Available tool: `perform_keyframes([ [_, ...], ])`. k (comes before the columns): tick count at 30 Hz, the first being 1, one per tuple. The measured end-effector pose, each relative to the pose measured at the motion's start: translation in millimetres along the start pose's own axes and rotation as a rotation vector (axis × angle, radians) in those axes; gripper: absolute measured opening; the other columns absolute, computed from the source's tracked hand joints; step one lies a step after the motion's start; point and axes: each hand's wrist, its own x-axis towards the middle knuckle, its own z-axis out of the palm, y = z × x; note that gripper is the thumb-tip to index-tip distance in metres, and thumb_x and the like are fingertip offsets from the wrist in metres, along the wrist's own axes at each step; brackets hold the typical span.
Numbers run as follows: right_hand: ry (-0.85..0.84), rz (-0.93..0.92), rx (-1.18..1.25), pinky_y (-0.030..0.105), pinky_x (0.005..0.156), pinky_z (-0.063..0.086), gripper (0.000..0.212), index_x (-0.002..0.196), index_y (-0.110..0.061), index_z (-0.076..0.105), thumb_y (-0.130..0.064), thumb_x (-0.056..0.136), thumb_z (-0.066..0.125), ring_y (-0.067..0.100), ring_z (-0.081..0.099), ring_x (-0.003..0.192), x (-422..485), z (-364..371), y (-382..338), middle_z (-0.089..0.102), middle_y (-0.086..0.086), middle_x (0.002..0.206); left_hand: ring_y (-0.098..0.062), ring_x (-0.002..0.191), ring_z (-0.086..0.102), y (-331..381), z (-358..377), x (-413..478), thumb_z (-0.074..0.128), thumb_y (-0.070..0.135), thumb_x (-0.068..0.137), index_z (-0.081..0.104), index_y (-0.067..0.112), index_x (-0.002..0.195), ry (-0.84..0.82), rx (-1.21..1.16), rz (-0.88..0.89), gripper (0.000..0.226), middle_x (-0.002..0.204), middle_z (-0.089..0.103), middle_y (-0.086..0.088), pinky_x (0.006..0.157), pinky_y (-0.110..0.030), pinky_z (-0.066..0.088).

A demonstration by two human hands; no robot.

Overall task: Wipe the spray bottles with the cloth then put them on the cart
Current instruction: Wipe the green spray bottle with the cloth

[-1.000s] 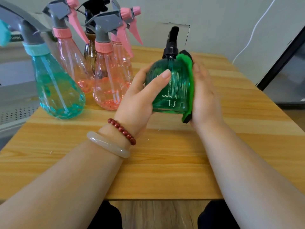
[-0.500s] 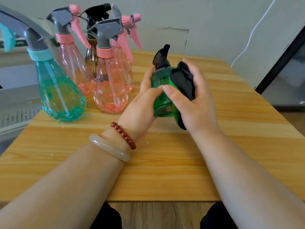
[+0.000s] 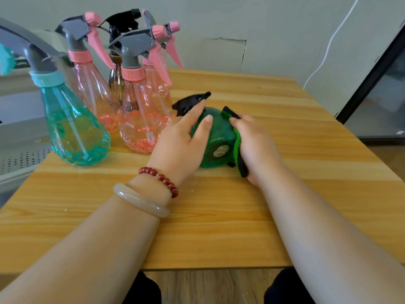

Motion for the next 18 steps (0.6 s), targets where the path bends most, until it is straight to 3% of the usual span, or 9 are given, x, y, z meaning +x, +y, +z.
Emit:
perform_keyframes([
  [2,0.023,-0.013,-0.052,0.042,0.085,0.056,0.035,0.073,-0.042,0.067,-0.028,0.100,0.048,0.013,0.067,0.085,-1.0,1.1,2.2,0.069,-0.018,0.072,-0.008,0.115,0.047,-1.7,1.4,1.2,0.034,0.046,0.104,0.036,0.042,0.149,-0.003,0.034,-0.039,0.045,0.128,0.055,0.004,0.096,-0.025,0.039],
  [5,0.057,-0.067,-0.129,0.040,0.097,0.050,0.022,0.110,-0.036,0.065,-0.032,0.102,0.046,0.015,0.062,0.107,-1.9,1.7,2.5,0.068,-0.011,0.108,-0.018,0.130,0.039,-2.1,3.1,2.6,0.030,0.042,0.106,0.039,0.039,0.148,0.038,0.124,-0.028,0.044,0.131,0.051,0.002,0.097,-0.023,0.029],
  [6,0.060,-0.091,-0.176,0.038,0.096,0.050,0.026,0.121,-0.031,0.062,-0.033,0.103,0.044,0.016,0.061,0.110,-2.2,2.0,2.7,0.067,-0.007,0.114,-0.019,0.133,0.036,-2.6,3.1,3.0,0.030,0.039,0.106,0.044,0.035,0.146,0.071,0.160,0.024,0.042,0.135,0.050,0.004,0.099,-0.020,0.024],
  [8,0.052,-0.126,-0.199,0.040,0.093,0.052,0.025,0.121,-0.030,0.060,-0.033,0.104,0.042,0.015,0.063,0.104,-2.6,1.6,2.9,0.067,-0.005,0.111,-0.015,0.135,0.033,-3.1,3.6,3.2,0.034,0.034,0.104,0.056,0.028,0.138,0.089,0.155,0.190,0.041,0.139,0.051,0.008,0.102,-0.013,0.018],
  [11,0.066,-0.140,-0.217,0.036,0.092,0.051,0.026,0.120,-0.030,0.060,-0.034,0.104,0.040,0.012,0.063,0.104,-3.9,1.2,2.5,0.067,-0.008,0.111,-0.004,0.142,0.027,-4.5,5.6,2.1,0.036,0.032,0.100,0.059,0.028,0.134,-0.064,-0.003,0.229,0.041,0.146,0.046,0.014,0.105,-0.004,0.011],
  [14,0.145,-0.177,-0.277,0.020,0.085,0.044,0.034,0.129,-0.024,0.059,-0.037,0.105,0.039,0.011,0.059,0.105,-2.8,-2.0,0.3,0.065,-0.007,0.114,-0.001,0.147,0.017,-2.5,4.3,4.0,0.037,0.026,0.107,0.054,0.030,0.137,-0.137,-0.082,0.145,0.035,0.153,0.038,0.015,0.113,-0.011,0.011],
  [16,0.212,-0.209,-0.286,0.012,0.071,0.040,0.031,0.120,-0.021,0.060,-0.036,0.105,0.038,0.007,0.058,0.090,-2.8,-3.9,-2.0,0.064,-0.010,0.098,-0.001,0.148,0.015,2.4,3.2,7.0,0.040,0.026,0.106,0.052,0.031,0.140,-0.156,-0.116,0.080,0.036,0.156,0.034,0.016,0.119,-0.022,0.011],
  [18,0.279,-0.203,-0.269,0.018,0.068,0.040,0.028,0.114,-0.023,0.060,-0.037,0.105,0.037,0.011,0.057,0.088,-3.0,-4.6,-3.5,0.061,-0.011,0.093,-0.001,0.147,0.020,8.9,3.0,10.0,0.048,0.029,0.103,0.053,0.033,0.139,-0.142,-0.173,0.001,0.036,0.155,0.034,0.019,0.123,-0.031,0.017],
])
